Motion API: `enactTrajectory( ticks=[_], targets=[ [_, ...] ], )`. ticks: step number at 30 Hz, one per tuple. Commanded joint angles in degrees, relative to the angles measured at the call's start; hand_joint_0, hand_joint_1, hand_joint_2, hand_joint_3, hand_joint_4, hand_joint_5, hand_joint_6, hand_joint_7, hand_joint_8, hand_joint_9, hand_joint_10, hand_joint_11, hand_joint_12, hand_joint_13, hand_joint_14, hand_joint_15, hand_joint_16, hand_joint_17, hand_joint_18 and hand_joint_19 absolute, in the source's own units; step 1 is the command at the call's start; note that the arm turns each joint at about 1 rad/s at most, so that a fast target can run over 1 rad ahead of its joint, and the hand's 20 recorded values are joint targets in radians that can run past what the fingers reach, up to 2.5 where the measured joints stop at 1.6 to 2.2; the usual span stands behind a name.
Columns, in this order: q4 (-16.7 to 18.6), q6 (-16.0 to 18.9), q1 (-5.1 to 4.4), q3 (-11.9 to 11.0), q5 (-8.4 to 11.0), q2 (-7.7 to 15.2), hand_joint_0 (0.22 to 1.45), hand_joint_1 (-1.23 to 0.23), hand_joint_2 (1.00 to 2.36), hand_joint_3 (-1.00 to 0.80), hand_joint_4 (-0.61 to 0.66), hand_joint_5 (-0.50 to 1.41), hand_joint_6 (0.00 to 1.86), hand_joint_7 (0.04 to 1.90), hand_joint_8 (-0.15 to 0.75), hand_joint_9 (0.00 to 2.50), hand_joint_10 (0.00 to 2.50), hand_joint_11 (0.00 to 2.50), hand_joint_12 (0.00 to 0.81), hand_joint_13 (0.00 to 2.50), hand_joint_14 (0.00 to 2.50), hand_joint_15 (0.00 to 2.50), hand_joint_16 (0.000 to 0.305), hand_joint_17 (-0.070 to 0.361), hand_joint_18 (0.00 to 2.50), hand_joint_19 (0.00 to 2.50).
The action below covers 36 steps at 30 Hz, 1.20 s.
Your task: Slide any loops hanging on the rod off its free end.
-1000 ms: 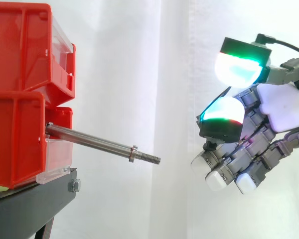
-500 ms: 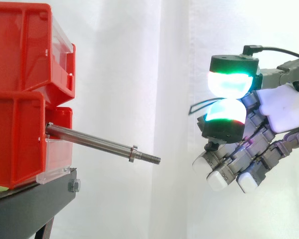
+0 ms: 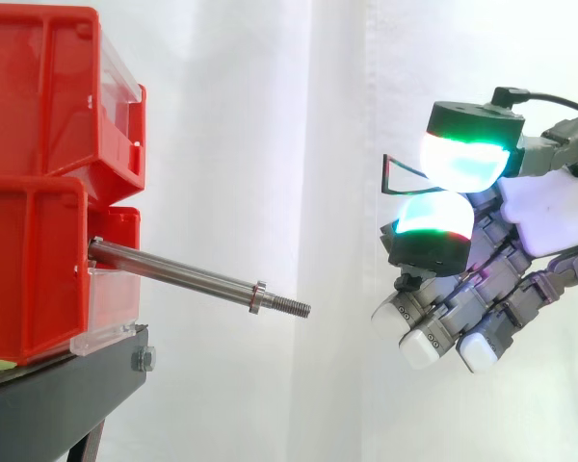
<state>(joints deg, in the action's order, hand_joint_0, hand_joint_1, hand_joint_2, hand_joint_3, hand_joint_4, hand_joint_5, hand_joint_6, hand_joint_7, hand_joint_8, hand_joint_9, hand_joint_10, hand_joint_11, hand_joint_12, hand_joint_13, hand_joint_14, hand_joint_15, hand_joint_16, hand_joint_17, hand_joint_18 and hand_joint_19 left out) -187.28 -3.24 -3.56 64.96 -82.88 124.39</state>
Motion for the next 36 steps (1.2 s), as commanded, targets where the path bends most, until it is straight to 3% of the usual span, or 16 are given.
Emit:
enactTrajectory(
  ticks=[1, 12, 25, 33, 34, 36],
  targets=[
    [-0.02, 0.42, -0.13, -0.01, 0.00, 0.07, 0.65, -0.78, 1.02, -0.29, 0.12, -0.21, 0.84, 1.24, 0.293, 0.61, 0.01, 0.22, 0.327, 0.61, 0.00, 0.05, 0.051, 0.115, 0.69, 0.36],
    [0.07, 2.62, -0.75, -0.01, 0.35, -0.02, 0.60, -0.73, 1.02, -0.07, 0.10, -0.18, 0.85, 1.35, 0.330, 0.71, 0.01, 0.22, 0.355, 0.64, 0.00, 0.07, 0.056, 0.126, 0.74, 0.39],
    [0.16, 2.36, -1.19, 0.08, 1.58, 0.07, 0.62, -0.75, 1.01, 0.04, -0.14, -0.17, 0.85, 1.43, 0.323, 0.81, 0.01, 0.24, 0.357, 0.67, 0.00, 0.05, 0.057, 0.128, 0.77, 0.39],
    [2.00, -0.28, -1.63, 4.39, 1.41, -0.02, 0.63, -0.75, 1.01, 0.05, -0.18, -0.16, 0.85, 1.46, 0.310, 0.84, 0.01, 0.24, 0.355, 0.68, 0.00, 0.05, 0.056, 0.127, 0.78, 0.39],
    [1.04, -3.62, -2.07, 5.71, 1.58, -1.60, 0.63, -0.75, 1.01, 0.05, -0.17, -0.16, 0.85, 1.46, 0.313, 0.85, 0.01, 0.24, 0.354, 0.68, 0.00, 0.05, 0.056, 0.126, 0.78, 0.39],
    [0.86, -5.11, -2.24, 7.29, 1.49, -3.10, 0.63, -0.76, 1.01, 0.05, -0.17, -0.16, 0.85, 1.46, 0.311, 0.84, 0.01, 0.25, 0.352, 0.68, 0.00, 0.06, 0.056, 0.126, 0.78, 0.39]
  ],
)
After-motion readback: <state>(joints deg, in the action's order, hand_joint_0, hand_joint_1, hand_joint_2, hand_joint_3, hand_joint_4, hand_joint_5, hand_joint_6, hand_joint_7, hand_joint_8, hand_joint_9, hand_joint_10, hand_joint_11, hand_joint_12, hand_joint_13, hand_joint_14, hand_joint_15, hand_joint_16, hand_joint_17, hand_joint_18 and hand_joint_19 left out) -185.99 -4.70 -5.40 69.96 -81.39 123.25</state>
